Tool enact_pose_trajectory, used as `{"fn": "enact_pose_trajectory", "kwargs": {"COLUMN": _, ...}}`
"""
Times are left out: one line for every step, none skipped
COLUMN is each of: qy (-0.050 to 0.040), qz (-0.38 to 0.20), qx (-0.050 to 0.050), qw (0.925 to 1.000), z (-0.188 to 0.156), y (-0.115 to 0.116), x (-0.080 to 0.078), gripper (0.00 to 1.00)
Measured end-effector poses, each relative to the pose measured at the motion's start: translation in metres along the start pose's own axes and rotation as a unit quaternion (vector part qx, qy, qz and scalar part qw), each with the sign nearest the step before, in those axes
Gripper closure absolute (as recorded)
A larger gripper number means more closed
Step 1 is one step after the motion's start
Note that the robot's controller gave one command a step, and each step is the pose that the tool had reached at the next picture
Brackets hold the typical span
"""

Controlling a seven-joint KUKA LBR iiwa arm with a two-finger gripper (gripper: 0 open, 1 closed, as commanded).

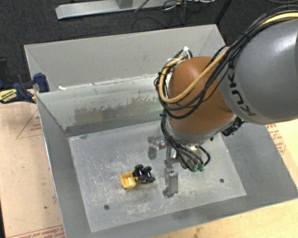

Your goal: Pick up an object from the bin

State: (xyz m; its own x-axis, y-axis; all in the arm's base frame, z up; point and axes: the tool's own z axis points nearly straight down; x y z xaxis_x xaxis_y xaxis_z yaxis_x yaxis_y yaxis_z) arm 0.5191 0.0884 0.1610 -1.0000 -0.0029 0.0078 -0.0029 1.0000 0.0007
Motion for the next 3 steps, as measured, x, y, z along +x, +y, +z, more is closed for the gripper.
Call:
{"fn": "enact_pose_trajectory", "kwargs": {"qy": -0.0039, "qz": 0.001, "qx": 0.0, "qw": 1.0, "z": -0.004, "y": 0.0, "x": -0.002, "gripper": 0.0}}
{"fn": "enact_pose_trajectory", "kwargs": {"qy": -0.0089, "qz": -0.03, "qx": 0.0, "qw": 0.9995, "z": 0.039, "y": 0.011, "x": -0.039, "gripper": 0.0}}
{"fn": "enact_pose_trajectory", "kwargs": {"qy": -0.0047, "qz": 0.02, "qx": -0.001, "qw": 0.9998, "z": 0.091, "y": 0.023, "x": -0.021, "gripper": 1.0}}
